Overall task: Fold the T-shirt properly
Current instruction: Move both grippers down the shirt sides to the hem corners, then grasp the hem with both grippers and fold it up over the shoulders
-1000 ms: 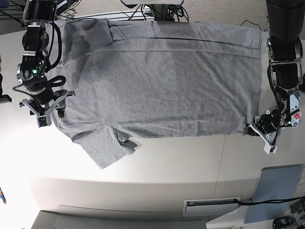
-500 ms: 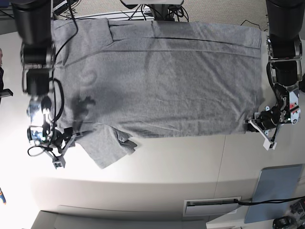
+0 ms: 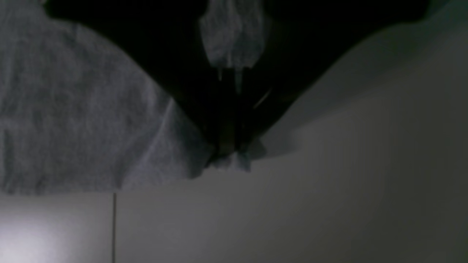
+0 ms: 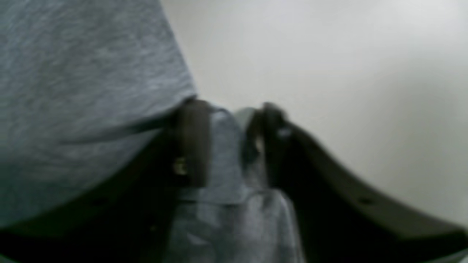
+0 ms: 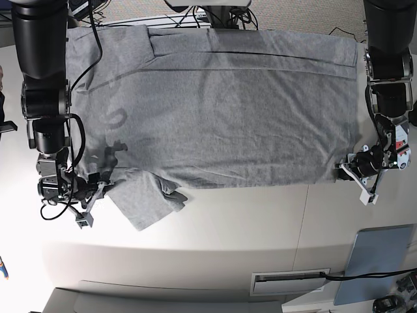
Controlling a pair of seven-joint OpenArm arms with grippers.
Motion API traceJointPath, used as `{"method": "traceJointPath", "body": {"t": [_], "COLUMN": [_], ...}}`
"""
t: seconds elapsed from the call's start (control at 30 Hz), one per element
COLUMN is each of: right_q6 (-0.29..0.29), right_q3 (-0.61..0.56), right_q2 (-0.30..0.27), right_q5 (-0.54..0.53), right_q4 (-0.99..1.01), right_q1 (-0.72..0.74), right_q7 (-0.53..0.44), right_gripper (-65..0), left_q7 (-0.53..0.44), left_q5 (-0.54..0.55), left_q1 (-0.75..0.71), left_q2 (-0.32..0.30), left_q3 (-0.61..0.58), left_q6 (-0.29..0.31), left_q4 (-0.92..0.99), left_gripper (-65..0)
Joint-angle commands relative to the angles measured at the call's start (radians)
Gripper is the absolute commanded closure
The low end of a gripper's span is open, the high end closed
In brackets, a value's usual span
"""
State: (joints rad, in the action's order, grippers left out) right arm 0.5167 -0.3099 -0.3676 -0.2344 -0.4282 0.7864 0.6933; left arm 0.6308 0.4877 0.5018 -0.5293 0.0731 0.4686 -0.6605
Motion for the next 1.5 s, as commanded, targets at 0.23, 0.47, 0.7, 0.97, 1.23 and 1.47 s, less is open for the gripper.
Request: {"method": "traceJointPath", "body": {"t": [0.23,0.47,0.7,0.97,1.23,1.47], "right_q6": [0.028,0.025,-0.066,-0.072,-0.072,-0.072], "right_q3": [-0.002,-0.002,0.054,0.317,0.498,0.602], "right_q2": [-0.010,-0.050,-0.161,-0.162,-0.160,-0.105], "right_q5": [0.018,-0.082,-0.093,-0.114,-0.147,-0.146], "right_q4": [-0.043,-0.357,-0.822,-1.114,-1.319,-1.491], "right_q1": [0.011,-0.044,-0.281,-0.570,-0.864,-1.069], "right_q7": [0.066,0.263,0.355,0.406,0.417,0.417], "right_gripper": [0.0,0.0,0.0,0.0,0.0,0.0], "left_q7": [-0.003,0.075,0.141,0.165,0.223,0.233], "left_q5": [0.008,0.091,0.289,0.301,0.411,0.434], "left_q1": [0.026,0.027,-0.056,-0.298,-0.502,-0.675], "left_q2": [-0.019,-0.058,-0.167,-0.188,-0.188,-0.188], "left_q3": [0.002,0.002,0.002,0.064,0.263,0.351], "left_q6": [0.000,0.000,0.030,-0.008,0.051,0.076], "left_q4": [-0.012,-0.065,-0.186,-0.453,-0.598,-0.685], "left_gripper": [0.0,0.0,0.0,0.0,0.0,0.0]}}
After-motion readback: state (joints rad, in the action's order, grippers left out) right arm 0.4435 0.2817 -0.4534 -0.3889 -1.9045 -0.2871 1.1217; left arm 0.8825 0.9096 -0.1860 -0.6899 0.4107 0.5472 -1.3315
